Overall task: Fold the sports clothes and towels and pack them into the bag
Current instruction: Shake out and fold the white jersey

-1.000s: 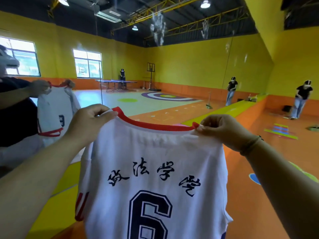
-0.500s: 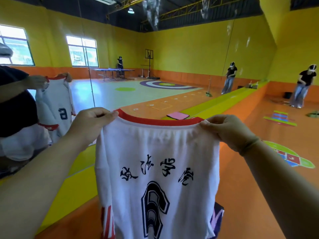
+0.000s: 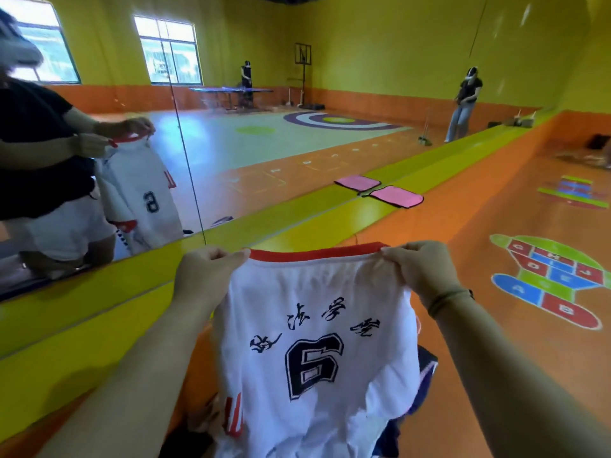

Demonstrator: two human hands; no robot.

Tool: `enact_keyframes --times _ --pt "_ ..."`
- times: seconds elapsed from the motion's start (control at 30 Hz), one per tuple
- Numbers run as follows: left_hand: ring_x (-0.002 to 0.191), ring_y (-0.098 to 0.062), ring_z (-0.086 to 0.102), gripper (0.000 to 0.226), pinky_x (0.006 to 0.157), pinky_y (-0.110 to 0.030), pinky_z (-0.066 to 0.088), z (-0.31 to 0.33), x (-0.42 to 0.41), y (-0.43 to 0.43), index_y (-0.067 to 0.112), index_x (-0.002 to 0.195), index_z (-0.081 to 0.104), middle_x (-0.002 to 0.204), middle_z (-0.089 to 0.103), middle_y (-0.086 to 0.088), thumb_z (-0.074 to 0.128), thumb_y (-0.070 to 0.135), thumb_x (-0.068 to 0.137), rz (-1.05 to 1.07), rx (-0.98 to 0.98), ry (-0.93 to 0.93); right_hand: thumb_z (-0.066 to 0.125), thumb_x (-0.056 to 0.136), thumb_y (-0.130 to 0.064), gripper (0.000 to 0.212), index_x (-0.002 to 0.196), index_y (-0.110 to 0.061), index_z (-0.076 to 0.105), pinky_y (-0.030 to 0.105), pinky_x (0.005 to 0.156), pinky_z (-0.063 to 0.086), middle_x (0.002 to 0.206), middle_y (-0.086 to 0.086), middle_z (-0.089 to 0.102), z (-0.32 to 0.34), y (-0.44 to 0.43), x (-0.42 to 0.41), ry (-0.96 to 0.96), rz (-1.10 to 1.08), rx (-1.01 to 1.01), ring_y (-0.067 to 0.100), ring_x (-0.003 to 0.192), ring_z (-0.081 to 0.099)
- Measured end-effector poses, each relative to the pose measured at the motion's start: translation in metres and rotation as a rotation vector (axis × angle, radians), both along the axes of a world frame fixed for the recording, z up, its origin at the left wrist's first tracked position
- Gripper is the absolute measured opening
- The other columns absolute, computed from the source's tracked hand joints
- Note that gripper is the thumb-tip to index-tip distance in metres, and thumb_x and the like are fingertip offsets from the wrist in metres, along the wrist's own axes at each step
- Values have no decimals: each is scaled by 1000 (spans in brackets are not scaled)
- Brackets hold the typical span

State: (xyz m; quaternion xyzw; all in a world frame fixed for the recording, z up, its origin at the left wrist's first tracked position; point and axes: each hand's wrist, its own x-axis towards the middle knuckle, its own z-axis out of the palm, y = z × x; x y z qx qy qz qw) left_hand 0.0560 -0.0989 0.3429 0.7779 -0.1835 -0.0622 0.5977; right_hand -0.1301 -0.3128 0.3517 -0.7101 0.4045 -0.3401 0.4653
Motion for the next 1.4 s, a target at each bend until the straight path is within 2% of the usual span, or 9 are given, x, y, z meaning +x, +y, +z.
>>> enact_keyframes --times 0.1,0.23,0.47,0.63,0.77,1.03,1.13,1.23,1.4 --pt "44 -13 31 43 52 -29 24 -9 -25 -4 12 51 46 38 32 8 73 28 79 0 11 33 68 82 -21 28 63 -1 66 24 50 33 48 5 52 -16 20 7 27 24 -92 15 48 42" --pt "53 -12 40 32 55 -28 33 -17 -50 -9 4 60 60 53 46 2 74 26 79 -91 -47 -26 67 85 -22 19 69 -11 70 24 49 41 52 -7 61 -29 53 16 1 148 -133 4 46 49" --pt "64 -18 63 14 61 -37 54 -21 -76 -16 20 66 72 68 68 -2 73 19 80 -208 -63 -15 69 83 -14 13 74 -23 72 14 59 48 64 -13 68 -36 87 23 -158 361 -49 -4 59 58" --pt "73 -21 70 28 67 -40 60 -18 -83 -15 29 62 74 71 72 -3 68 13 84 -249 -107 62 64 87 -11 12 87 -16 75 27 75 56 80 -2 74 -37 88 20 -216 470 43 9 80 69" --pt "68 -27 69 32 61 -33 59 -13 -86 -11 11 64 74 74 68 -24 56 -2 87 -307 -214 173 63 88 -11 13 93 -13 75 44 87 54 88 4 75 -36 87 17 -229 480 78 21 90 70" --pt "70 -32 69 16 68 -47 59 -18 -76 -5 20 66 71 69 70 -10 77 7 73 -281 -178 5 64 87 -8 16 91 -19 75 39 87 54 90 2 75 -28 91 13 -255 564 13 17 91 69" --pt "83 -15 62 26 75 -29 54 -15 -69 -2 30 79 61 86 63 2 76 37 60 -251 -53 -169 64 87 -7 16 93 -17 74 40 88 54 92 3 75 -21 88 8 -248 631 8 15 91 68" --pt "113 -6 43 36 89 -8 34 -9 -60 2 49 99 52 112 49 15 62 52 65 -412 158 -375 65 84 -3 17 99 -8 72 40 88 55 96 9 74 -15 87 4 -240 710 7 20 93 68" --pt "92 -2 59 24 80 -11 41 4 -52 7 28 88 70 96 67 8 63 42 71 -667 85 -310 69 77 6 22 91 -8 60 31 70 55 75 4 69 -10 89 3 -278 686 38 15 71 66"
